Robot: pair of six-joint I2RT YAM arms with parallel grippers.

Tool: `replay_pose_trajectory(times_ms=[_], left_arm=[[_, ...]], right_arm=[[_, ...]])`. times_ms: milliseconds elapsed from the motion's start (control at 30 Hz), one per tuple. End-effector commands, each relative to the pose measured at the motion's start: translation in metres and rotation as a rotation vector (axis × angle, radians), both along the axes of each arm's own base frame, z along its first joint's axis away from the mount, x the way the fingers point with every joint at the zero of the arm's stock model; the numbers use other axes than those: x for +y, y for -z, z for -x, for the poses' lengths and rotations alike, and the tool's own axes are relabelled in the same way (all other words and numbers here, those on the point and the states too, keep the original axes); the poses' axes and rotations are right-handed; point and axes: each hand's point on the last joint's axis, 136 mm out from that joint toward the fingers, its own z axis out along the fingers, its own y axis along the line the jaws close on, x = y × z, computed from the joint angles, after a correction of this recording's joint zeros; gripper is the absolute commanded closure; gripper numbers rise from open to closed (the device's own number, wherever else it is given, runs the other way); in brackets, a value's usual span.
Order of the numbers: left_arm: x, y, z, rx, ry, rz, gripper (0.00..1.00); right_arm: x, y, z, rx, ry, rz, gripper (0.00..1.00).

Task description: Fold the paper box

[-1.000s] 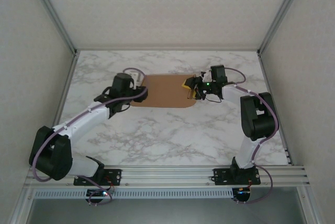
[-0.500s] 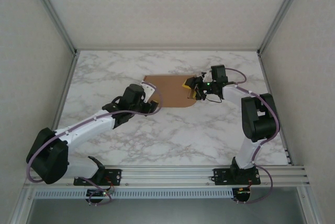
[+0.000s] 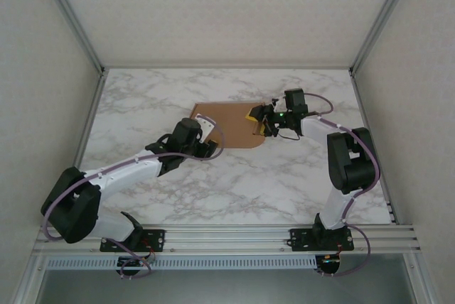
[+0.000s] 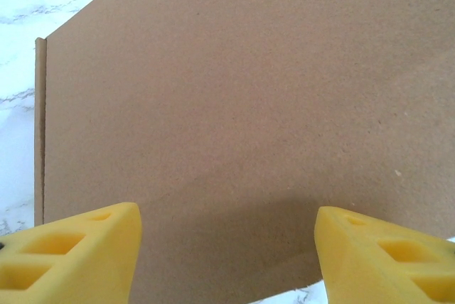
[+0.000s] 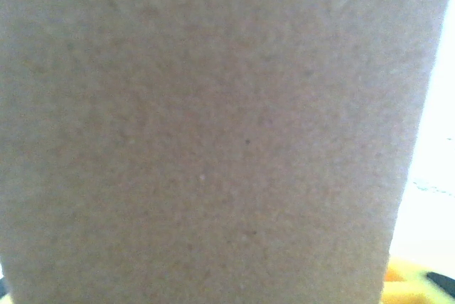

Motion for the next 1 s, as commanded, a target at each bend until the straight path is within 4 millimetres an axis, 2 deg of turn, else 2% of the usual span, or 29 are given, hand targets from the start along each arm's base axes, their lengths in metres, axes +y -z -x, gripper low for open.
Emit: replay_pose_trajectory(times_ms=[0,200,433,533,700,867,967], left_arm=[[-0.003,0.004,-0.011,-0.025,-0.038,0.003,0.34],[-0.011,0.013,-0.028,-0.029,-0.077,0.014,0.34],[-0.006,0.006,-0.045,-0.102,-0.141,0.019,0.36],[-0.007,0.01,-0.047,-0.101,-0.142,0.011,0.37],[-0.004,0.003,-0.042,-0.126,-0.129,0.02,0.36],[0.003,-0.02,-0.031,-0.157,-0.12,0.031,0.36],[-0.001,-0.035,-0.016,-0.177,-0.028,0.029,0.35]], right_arm=[[0.01,0.001,0.023,0.074,-0.034,-0.016,0.61],[0.022,-0.003,0.034,0.086,-0.077,-0.034,0.61],[0.03,-0.001,0.046,0.108,-0.114,-0.039,0.62],[0.03,-0.001,0.048,0.116,-0.12,-0.038,0.62],[0.025,-0.006,0.043,0.114,-0.089,-0.026,0.62],[0.024,-0.011,0.039,0.133,-0.067,-0.044,0.61],[0.024,-0.012,0.042,0.169,-0.057,-0.058,0.61]])
